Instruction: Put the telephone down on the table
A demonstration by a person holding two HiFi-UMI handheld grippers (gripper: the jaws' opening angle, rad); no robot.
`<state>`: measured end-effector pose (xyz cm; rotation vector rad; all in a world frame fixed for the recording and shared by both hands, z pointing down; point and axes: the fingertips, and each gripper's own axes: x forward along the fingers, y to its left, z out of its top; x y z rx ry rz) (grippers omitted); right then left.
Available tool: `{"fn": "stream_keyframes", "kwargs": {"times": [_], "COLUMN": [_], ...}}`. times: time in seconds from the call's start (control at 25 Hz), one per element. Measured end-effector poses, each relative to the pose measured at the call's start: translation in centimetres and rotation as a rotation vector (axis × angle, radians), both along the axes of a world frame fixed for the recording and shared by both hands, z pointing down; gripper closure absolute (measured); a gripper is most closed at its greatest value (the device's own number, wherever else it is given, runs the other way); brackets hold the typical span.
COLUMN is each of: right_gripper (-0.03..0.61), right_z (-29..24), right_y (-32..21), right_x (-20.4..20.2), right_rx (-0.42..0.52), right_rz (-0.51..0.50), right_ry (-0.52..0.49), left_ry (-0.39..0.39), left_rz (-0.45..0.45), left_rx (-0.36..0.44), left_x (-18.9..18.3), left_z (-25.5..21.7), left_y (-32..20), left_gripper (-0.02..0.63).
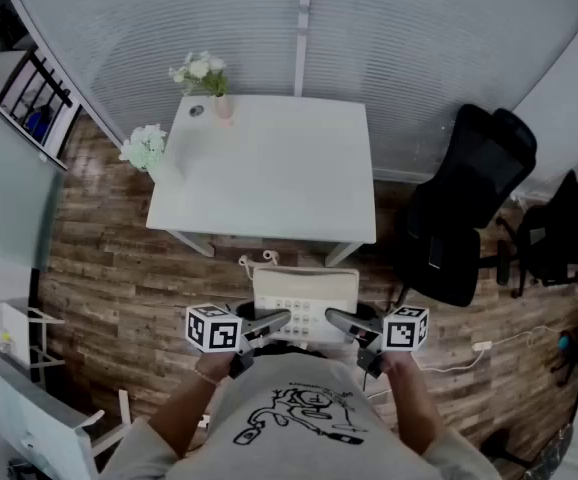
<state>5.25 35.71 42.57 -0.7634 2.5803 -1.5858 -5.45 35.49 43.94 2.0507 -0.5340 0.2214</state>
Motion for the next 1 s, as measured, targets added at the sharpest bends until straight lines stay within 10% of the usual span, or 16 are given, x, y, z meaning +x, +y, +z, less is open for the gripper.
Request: {"fn": "stream_keyframes", "kwargs": {"times": [1.0], "right_gripper": [0.307], "right_z": [-0.9], "right_y": [-0.6], "right_x": [3.0], "right_rx": [-0.005], "right_rz": [-0.003], "right_ry": [-0.018], "left_ry": [-0.007], "left_rz": [-0.017], "left_rx": [0.002], "left_x": [3.0], "left_z": [-0.8], "left_y": [-0.5], "left_gripper": [0.331]}}
